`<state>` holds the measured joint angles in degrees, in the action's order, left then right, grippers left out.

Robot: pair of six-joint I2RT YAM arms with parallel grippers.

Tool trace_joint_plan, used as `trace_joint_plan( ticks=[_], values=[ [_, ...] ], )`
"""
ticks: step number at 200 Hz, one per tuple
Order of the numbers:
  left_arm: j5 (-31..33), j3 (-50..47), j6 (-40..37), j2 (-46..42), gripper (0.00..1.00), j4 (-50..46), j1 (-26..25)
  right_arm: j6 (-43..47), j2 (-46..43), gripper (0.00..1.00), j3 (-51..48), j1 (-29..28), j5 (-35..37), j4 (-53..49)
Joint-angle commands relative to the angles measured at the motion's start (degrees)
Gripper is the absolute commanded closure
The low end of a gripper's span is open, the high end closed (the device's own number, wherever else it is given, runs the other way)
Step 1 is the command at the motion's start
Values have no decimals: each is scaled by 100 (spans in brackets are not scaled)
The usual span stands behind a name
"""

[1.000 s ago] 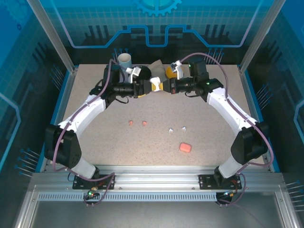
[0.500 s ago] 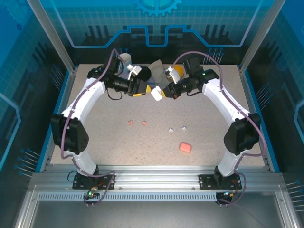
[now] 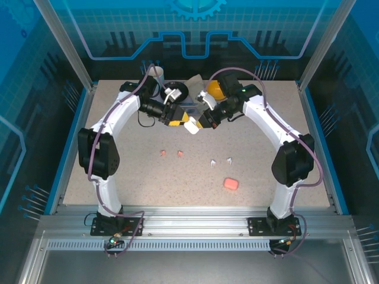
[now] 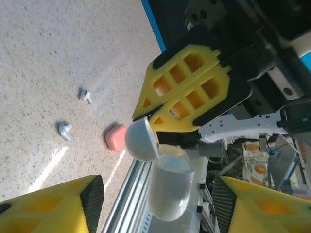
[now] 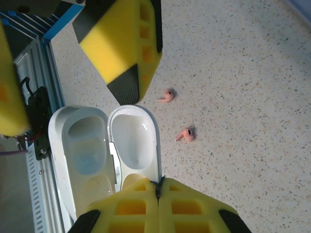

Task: Insert the wireless bluetooth earbuds into the charging case

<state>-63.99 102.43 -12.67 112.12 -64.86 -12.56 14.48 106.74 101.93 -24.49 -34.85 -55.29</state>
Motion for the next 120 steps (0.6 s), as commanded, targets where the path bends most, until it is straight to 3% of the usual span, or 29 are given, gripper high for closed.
trace_joint_plan(
  ticks=[1,120],
  values=[
    [-240,132,-550,157,40,-667,-105,270,140,100,229,-124,16,-318],
    [-316,-29,-983,266,51,-1161,-223,451,314,100,390,-276,313,-466]
  ],
)
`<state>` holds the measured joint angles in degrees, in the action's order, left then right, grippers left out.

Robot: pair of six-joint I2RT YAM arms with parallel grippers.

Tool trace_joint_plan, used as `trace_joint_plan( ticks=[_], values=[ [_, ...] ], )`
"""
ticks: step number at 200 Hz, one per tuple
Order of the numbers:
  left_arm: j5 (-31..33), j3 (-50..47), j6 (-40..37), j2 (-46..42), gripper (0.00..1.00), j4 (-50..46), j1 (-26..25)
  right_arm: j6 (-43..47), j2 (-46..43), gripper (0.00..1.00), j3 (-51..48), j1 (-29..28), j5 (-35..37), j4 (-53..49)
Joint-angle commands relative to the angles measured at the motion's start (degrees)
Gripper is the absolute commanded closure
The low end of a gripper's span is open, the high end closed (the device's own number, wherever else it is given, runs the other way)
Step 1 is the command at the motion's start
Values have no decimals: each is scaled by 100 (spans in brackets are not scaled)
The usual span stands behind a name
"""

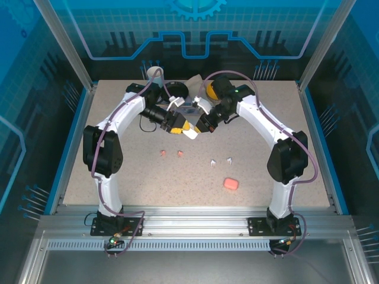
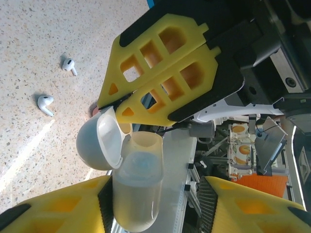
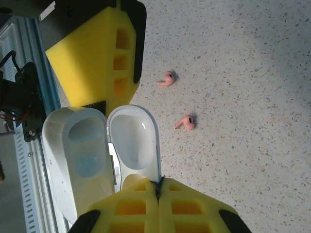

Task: Insert the wireless bluetooth earbuds into the charging case

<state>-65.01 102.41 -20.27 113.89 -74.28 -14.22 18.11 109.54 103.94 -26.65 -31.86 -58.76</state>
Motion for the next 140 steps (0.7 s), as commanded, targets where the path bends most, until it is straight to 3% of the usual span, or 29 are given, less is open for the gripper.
trace_joint_plan(
  ticks=[1,140],
  values=[
    [-209,-28,-223,94,52,-219,-56,88,33,100,189,-64,9,-118],
    [-200,-117,-250,318,65,-209,-169,-21,-38,100,265,-103,91,-4]
  ],
)
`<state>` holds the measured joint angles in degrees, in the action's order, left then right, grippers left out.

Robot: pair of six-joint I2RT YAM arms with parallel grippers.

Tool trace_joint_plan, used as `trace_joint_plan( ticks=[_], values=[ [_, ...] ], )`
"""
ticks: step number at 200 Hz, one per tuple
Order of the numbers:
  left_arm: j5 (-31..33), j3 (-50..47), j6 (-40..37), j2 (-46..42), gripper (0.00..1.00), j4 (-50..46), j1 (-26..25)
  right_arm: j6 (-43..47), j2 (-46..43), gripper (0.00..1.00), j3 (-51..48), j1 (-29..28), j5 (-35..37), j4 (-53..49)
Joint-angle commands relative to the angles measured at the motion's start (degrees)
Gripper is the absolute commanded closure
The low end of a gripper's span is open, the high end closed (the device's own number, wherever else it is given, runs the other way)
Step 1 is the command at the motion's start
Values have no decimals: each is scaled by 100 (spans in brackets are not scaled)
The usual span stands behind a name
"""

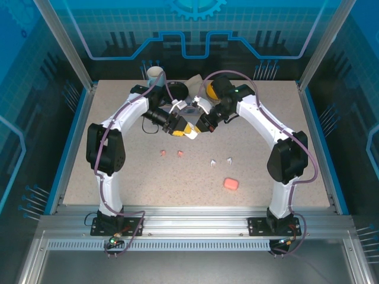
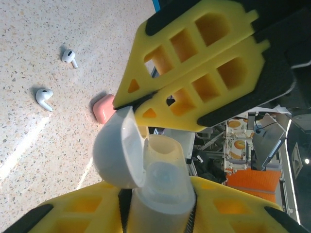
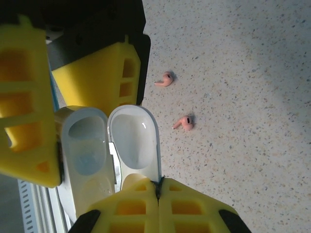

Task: Insert the wireless bluetooth earbuds into the charging case

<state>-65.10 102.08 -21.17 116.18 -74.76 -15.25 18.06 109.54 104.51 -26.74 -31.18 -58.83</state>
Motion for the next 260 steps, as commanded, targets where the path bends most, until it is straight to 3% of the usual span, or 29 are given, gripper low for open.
trace_joint_plan(
  ticks=[1,34,135,158,168,196,209,224,260],
  values=[
    [-189,-84,-164,89,65,-161,-66,-15,-38,100,209,-94,24,3],
    [-184,-136,-147,107,66,-109,-75,-32,-29,100,222,-94,24,12],
    [-236,-265,238,-11,83,481,-80,-155,-123,100,193,-90,103,115],
    [-224,-385,396,-107,89,762,-75,-228,-169,100,213,-95,152,169],
    [-192,-449,508,-173,97,944,-77,-280,-194,100,211,-90,213,208],
    [-40,-703,881,-488,100,1565,-76,-726,-370,63,265,29,505,376],
    [53,-870,1129,-669,100,1914,-79,-1010,-500,50,319,180,558,423],
    [239,-1116,1415,-918,100,2358,-100,-1438,-748,43,315,390,657,550],
    [1426,-2329,2341,-1947,100,4321,-255,-2685,-1324,39,140,764,1046,835]
  ],
)
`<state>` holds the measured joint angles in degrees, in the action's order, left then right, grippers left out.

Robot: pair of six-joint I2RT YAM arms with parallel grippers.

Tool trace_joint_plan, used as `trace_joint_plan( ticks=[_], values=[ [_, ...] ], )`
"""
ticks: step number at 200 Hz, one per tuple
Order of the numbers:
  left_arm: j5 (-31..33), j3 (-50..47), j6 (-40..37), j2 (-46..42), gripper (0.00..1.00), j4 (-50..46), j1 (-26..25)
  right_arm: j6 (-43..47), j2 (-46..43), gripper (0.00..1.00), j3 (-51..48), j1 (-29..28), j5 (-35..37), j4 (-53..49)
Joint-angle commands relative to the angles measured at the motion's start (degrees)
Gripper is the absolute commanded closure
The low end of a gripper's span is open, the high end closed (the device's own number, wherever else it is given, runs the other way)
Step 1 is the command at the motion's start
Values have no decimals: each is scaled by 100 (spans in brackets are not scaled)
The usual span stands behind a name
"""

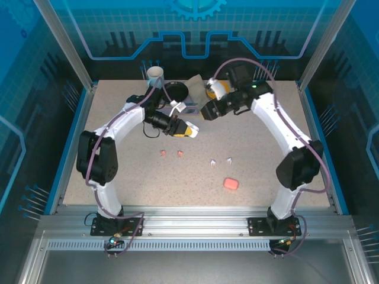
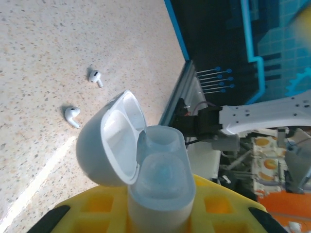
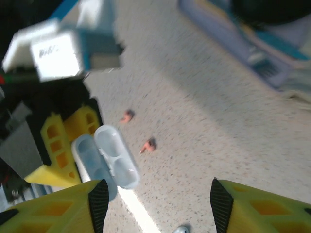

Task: Insert the wireless bluetooth earbuds into the charging case

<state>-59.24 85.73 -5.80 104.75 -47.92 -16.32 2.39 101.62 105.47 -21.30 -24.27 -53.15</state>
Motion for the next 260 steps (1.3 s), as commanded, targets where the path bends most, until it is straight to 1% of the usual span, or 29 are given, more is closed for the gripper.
trace_joint_plan(
  ticks=[1,17,25,46,56,73,88,99,107,133,153,172,187,211,238,260],
  values=[
    [895,-744,824,-845,100,1712,-155,-1145,-549,39,35,230,372,268],
    [1637,-1417,990,-1430,100,2690,-305,-1549,-818,39,-234,277,636,387],
    [2127,-1784,986,-1724,100,3167,-423,-1723,-999,39,-473,283,753,520],
    [3325,-2766,577,-2574,100,4406,-815,-2185,-1480,40,-1254,284,1106,945],
    [3931,-3291,571,-2960,100,5088,-984,-2393,-1689,39,-1640,285,1212,1181],
    [4603,-4103,765,-3386,100,6314,-1128,-2713,-1943,40,-2151,293,1362,1451],
    [5104,-4761,743,-3561,100,7405,-1316,-2919,-2020,40,-2426,292,1411,1597],
    [5155,-5221,702,-3586,100,8378,-1427,-3060,-1992,40,-2537,293,1479,1586],
    [5234,-5437,710,-3559,100,8840,-1501,-3131,-1940,40,-2570,288,1565,1517],
    [5226,-5628,559,-3391,100,9556,-1715,-3255,-1738,38,-2604,300,1815,1155],
    [5336,-5770,391,-3222,100,10145,-1857,-3322,-1546,38,-2595,306,1722,859],
    [5426,-5863,124,-3105,100,10631,-1999,-3661,-1645,38,-3051,297,1573,1137],
    [5458,-5870,-141,-3053,100,10845,-2114,-3932,-1746,38,-3383,293,1603,1319],
    [5412,-5838,-472,-2989,100,11012,-2158,-4217,-1624,38,-3446,217,1868,1093],
    [5309,-5695,-781,-3022,100,10983,-2157,-4456,-1259,39,-3419,-55,2114,894],
    [5235,-5570,-762,-2931,100,11032,-2070,-4679,-996,40,-3432,-351,2380,876]
  ],
)
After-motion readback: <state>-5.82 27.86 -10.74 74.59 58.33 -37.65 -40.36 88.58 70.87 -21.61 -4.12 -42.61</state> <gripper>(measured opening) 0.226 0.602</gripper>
